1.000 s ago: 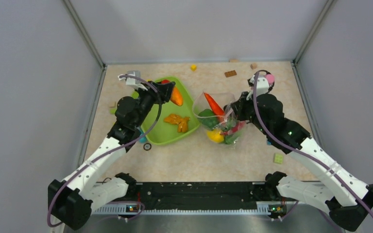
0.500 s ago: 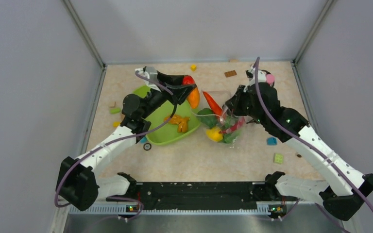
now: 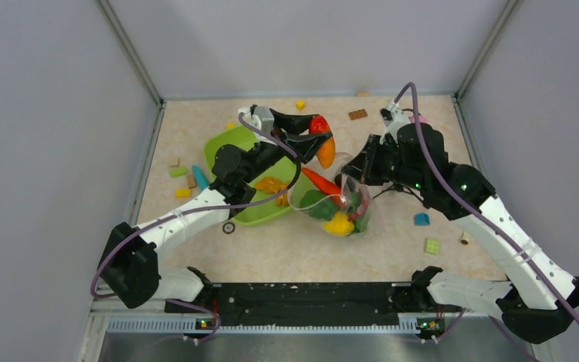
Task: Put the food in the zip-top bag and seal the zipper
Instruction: Place the fake bread in the zipper food storage bag.
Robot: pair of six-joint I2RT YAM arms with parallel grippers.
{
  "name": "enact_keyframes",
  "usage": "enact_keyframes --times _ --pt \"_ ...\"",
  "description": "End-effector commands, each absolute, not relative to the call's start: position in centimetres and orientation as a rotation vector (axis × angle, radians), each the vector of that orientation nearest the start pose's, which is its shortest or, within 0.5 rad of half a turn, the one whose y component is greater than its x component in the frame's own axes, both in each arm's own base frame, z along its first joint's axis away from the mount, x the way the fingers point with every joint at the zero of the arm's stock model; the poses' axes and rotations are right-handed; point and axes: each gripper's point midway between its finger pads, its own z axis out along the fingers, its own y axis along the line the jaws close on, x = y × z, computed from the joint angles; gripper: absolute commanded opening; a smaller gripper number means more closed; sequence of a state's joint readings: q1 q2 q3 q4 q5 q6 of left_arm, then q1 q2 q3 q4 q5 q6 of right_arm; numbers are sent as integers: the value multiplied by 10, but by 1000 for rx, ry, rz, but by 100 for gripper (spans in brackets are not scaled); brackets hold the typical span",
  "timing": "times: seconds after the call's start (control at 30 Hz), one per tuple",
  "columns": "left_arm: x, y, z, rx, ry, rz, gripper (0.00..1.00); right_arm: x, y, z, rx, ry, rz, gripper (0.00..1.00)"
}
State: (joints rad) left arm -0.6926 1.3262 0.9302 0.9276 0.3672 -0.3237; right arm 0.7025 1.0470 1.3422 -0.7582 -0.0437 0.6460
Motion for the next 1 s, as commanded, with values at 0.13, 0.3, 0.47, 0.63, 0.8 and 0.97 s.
enact_keyframes --times 0.13,0.3,0.47,0.63,0.8,0.97 --pt "247 -319 426 519 833 -1123 0 212 217 397 56 1918 1028 0" --pt "233 -319 414 540 806 -1109 0 211 219 407 96 1875 1089 0" --pt "232 -332 408 570 822 -1147 10 209 224 408 94 1864 1134 0" --pt "224 -343 406 620 841 -1207 39 209 221 408 108 1857 1128 0" --pt "209 -348 401 654 846 -1247 39 209 217 413 124 1825 1129 0" --pt "203 -351 394 652 873 -1239 77 208 216 415 125 1813 1137 0"
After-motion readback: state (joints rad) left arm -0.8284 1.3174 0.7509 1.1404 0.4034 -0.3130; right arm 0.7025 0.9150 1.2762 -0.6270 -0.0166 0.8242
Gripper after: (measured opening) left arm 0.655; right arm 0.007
